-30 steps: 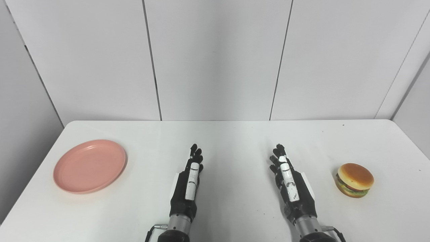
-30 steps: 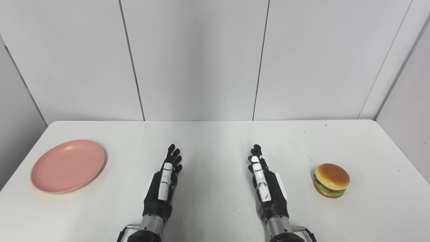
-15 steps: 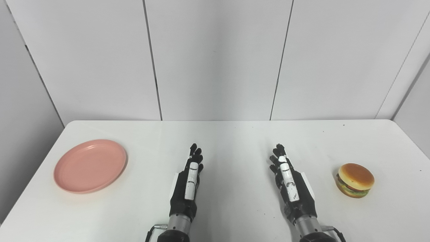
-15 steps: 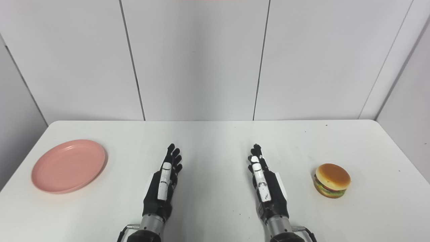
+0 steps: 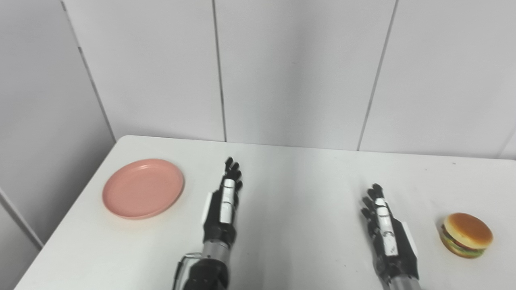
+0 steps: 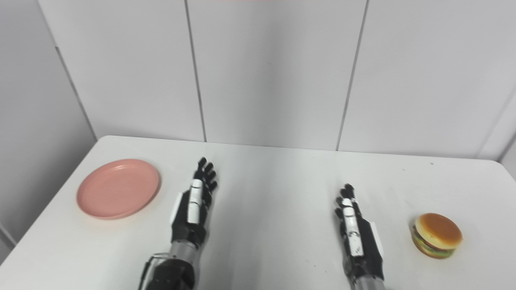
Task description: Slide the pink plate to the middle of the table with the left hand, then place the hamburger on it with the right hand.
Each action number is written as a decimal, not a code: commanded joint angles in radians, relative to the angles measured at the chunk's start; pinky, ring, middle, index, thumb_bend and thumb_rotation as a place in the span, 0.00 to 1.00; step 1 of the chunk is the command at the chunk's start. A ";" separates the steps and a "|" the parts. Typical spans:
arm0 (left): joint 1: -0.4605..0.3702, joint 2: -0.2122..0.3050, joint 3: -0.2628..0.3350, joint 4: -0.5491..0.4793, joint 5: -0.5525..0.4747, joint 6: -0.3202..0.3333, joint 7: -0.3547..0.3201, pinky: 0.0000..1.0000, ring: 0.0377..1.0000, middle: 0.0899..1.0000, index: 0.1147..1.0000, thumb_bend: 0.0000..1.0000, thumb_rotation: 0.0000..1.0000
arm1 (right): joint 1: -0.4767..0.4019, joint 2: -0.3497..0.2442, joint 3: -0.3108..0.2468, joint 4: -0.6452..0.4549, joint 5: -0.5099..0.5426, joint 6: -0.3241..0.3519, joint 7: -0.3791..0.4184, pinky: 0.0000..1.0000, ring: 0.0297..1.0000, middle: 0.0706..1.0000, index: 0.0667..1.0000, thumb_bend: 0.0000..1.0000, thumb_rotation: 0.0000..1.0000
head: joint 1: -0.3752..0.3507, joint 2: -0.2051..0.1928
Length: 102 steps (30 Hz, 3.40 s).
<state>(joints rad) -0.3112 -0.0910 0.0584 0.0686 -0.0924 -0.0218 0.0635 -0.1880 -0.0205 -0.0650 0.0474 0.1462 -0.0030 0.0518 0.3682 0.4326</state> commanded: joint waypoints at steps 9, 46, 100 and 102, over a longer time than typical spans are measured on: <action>-0.140 0.148 0.197 -0.081 -0.028 0.086 0.099 0.90 0.85 0.83 0.82 0.78 1.00 | -0.009 0.009 0.008 -0.106 -0.015 0.013 -0.019 1.00 1.00 0.99 1.00 0.47 0.95 | 0.057 -0.002; -0.191 0.424 0.360 0.501 -0.095 -0.154 0.112 0.67 0.69 0.68 0.66 0.85 1.00 | 0.001 0.001 0.018 -0.206 -0.004 0.143 -0.026 1.00 1.00 1.00 1.00 0.42 0.93 | 0.076 -0.009; -0.061 0.032 0.039 0.315 -0.105 -0.040 -0.026 0.79 0.79 0.76 0.74 0.80 1.00 | -0.003 0.041 0.046 -0.085 0.016 -0.016 0.021 1.00 1.00 1.00 1.00 0.50 0.85 | -0.259 0.038; -0.053 0.015 0.027 0.318 -0.099 -0.048 -0.038 0.79 0.79 0.76 0.74 0.80 1.00 | 0.006 0.052 0.050 -0.112 0.007 0.012 0.008 1.00 1.00 1.00 1.00 0.50 0.84 | -0.278 0.043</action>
<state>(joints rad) -0.3846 -0.0582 0.0994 0.3655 -0.1812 -0.1120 0.0416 -0.1663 0.0154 -0.0221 -0.0159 0.1507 0.0238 0.0610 0.1058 0.4709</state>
